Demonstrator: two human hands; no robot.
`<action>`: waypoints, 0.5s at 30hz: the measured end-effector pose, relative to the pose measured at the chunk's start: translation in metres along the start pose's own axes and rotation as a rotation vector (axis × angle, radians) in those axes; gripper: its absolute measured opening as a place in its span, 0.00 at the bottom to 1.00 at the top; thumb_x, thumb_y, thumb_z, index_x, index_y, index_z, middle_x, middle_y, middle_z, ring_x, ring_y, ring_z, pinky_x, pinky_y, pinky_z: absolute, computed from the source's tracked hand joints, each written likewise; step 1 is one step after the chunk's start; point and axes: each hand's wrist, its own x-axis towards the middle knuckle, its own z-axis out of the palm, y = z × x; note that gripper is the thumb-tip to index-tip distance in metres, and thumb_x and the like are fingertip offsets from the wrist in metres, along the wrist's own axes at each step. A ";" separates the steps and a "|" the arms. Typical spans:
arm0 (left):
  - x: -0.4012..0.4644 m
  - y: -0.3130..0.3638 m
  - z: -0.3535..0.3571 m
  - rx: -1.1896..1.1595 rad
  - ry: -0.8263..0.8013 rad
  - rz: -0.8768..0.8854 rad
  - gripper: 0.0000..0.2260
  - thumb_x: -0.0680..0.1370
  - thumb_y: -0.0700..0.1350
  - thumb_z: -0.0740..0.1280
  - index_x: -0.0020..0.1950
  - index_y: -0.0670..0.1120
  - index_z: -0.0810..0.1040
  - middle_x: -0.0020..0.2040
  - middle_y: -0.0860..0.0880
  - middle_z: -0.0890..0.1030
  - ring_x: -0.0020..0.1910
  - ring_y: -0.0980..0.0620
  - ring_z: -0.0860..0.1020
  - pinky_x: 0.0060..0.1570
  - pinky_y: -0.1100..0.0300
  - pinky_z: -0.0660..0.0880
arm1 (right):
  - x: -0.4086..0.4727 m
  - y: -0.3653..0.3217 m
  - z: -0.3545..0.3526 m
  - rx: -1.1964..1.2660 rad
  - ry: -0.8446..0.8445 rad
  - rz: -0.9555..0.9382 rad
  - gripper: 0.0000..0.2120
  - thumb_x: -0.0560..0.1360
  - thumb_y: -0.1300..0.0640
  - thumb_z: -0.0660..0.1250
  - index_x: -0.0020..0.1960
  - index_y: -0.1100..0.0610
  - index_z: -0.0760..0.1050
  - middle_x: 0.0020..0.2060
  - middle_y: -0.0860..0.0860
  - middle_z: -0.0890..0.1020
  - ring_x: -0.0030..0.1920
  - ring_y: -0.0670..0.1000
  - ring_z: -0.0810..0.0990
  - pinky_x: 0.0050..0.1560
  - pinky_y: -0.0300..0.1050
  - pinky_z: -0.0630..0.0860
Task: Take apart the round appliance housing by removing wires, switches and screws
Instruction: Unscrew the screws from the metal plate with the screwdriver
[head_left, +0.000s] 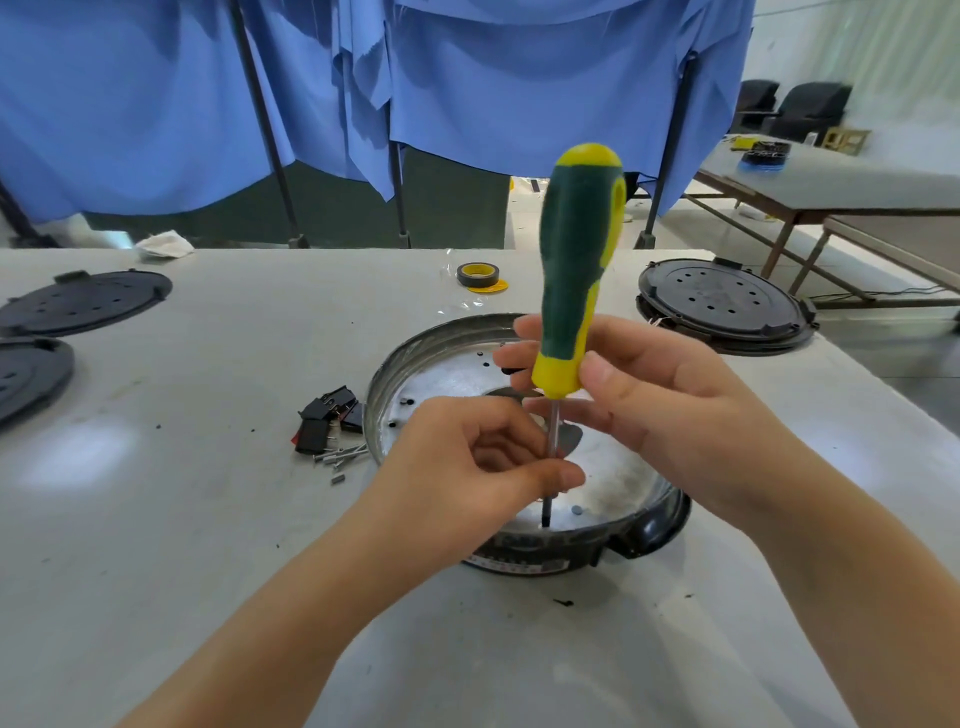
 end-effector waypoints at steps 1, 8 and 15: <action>0.000 -0.001 0.001 0.013 0.027 0.003 0.07 0.65 0.39 0.78 0.36 0.41 0.81 0.34 0.45 0.84 0.36 0.41 0.83 0.41 0.49 0.80 | 0.001 0.001 0.001 -0.028 0.034 -0.005 0.14 0.75 0.54 0.63 0.60 0.53 0.77 0.52 0.50 0.84 0.55 0.49 0.82 0.53 0.39 0.78; 0.001 -0.003 0.002 0.057 -0.026 0.047 0.04 0.70 0.41 0.76 0.42 0.45 0.83 0.37 0.49 0.85 0.37 0.51 0.83 0.42 0.59 0.81 | 0.002 0.002 0.004 -0.048 0.166 -0.083 0.16 0.69 0.60 0.68 0.57 0.59 0.76 0.47 0.54 0.85 0.47 0.50 0.85 0.48 0.39 0.79; 0.001 -0.003 0.001 0.014 0.000 0.033 0.05 0.68 0.40 0.77 0.37 0.45 0.83 0.34 0.48 0.84 0.34 0.47 0.83 0.39 0.59 0.81 | 0.001 0.000 -0.001 -0.086 0.073 0.021 0.14 0.74 0.58 0.64 0.59 0.52 0.78 0.52 0.50 0.83 0.55 0.47 0.81 0.55 0.39 0.77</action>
